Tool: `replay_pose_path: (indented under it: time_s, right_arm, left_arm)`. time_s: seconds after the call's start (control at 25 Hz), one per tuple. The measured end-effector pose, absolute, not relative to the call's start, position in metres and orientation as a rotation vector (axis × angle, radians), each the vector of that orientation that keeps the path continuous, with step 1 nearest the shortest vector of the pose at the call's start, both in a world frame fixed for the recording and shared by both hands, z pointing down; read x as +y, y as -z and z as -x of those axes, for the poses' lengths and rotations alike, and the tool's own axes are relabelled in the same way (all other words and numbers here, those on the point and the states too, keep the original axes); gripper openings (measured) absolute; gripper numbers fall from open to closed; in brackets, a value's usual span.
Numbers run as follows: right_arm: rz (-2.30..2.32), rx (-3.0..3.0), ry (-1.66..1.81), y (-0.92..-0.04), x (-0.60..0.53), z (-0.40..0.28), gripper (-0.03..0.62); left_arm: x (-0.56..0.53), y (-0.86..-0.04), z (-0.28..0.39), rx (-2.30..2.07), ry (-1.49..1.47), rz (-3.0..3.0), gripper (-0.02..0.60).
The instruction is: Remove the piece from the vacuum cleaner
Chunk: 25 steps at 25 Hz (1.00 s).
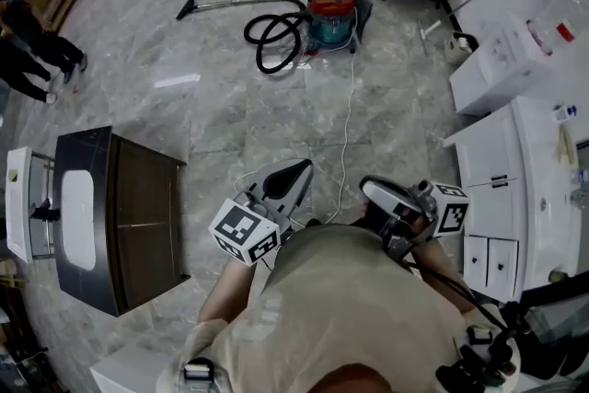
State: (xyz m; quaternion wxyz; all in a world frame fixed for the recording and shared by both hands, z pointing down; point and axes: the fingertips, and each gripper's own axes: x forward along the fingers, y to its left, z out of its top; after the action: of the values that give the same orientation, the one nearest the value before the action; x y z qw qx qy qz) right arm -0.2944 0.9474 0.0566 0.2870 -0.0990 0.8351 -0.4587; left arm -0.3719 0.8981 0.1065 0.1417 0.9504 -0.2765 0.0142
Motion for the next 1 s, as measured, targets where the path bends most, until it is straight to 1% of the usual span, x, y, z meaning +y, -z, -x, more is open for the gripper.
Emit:
replay_pose_path:
  time_s: [0.28,0.48,0.8,1.0]
  right_arm:
    - [0.244,2.219,1.218,-0.058,0.937,0.283,0.003]
    - [0.180,2.199,1.169,-0.054,0.925,0.252,0.003]
    - [0.085,2.288,1.110,-0.048,0.891,0.186,0.003]
    - [0.052,2.467,0.968,-0.040,0.871,0.145,0.003]
  left_arm:
    - [0.893,-0.109,0.352,-0.758,-0.098,-2.760,0.003]
    - [0.890,-0.105,0.319,-0.703,-0.110,-2.765,0.003]
    - [0.854,-0.098,0.241,-0.701,-0.145,-2.772,0.003]
    - [0.838,-0.091,0.188,-0.731,-0.171,-2.808,0.003]
